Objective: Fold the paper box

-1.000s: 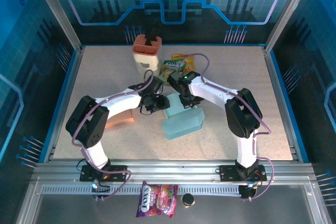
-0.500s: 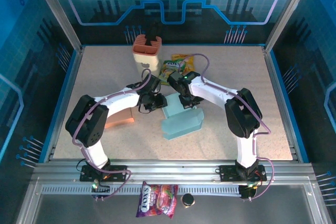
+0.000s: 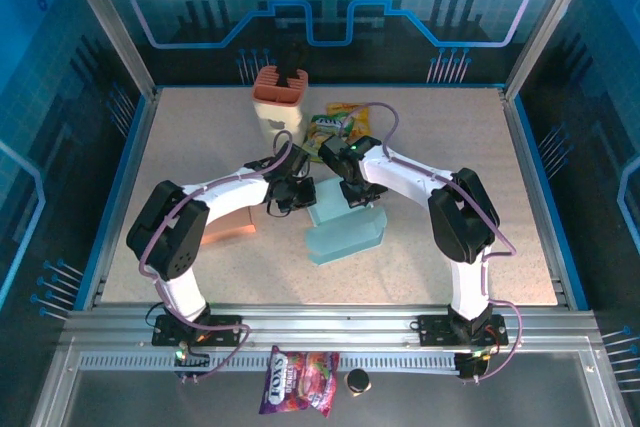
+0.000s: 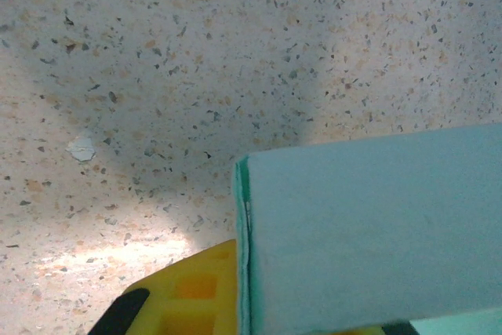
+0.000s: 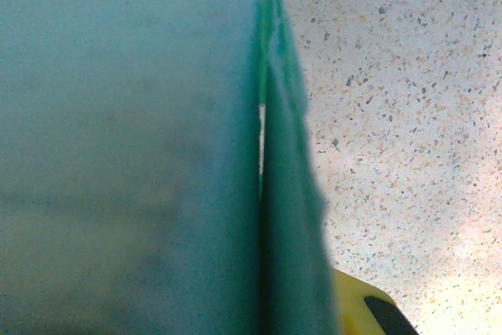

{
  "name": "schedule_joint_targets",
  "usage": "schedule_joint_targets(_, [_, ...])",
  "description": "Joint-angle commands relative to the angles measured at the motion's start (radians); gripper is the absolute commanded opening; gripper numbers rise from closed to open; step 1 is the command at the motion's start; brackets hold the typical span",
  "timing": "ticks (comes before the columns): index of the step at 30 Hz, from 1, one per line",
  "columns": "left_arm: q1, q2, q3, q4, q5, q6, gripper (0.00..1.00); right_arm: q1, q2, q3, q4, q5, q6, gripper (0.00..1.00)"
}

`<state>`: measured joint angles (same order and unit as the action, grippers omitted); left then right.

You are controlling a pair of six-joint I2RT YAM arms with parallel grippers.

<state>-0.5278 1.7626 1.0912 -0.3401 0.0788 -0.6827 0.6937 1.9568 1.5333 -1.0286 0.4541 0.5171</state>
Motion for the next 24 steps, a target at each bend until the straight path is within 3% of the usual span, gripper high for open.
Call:
schedule_joint_targets(1, [-0.005,0.016,0.017,-0.053,-0.061,-0.017,0.00,0.005,0.008,0.021,-0.027,0.002,0.023,0.00])
schedule_joint_targets(2, [-0.005,0.015,0.022,-0.058,-0.063,-0.014,0.00,0.005,0.009,0.021,-0.027,0.001,0.025,0.00])
schedule_joint_targets(10, [-0.011,-0.064,0.033,-0.070,-0.047,-0.036,0.39,-0.003,0.011,0.013,-0.025,-0.021,0.041,0.00])
schedule_joint_targets(16, [0.000,-0.123,0.025,-0.074,0.039,-0.062,0.47,-0.036,0.006,-0.008,-0.016,-0.072,0.065,0.00])
schedule_joint_targets(24, [0.039,-0.195,-0.005,-0.085,0.043,-0.081,0.48,-0.059,0.001,-0.016,-0.013,-0.109,0.088,0.00])
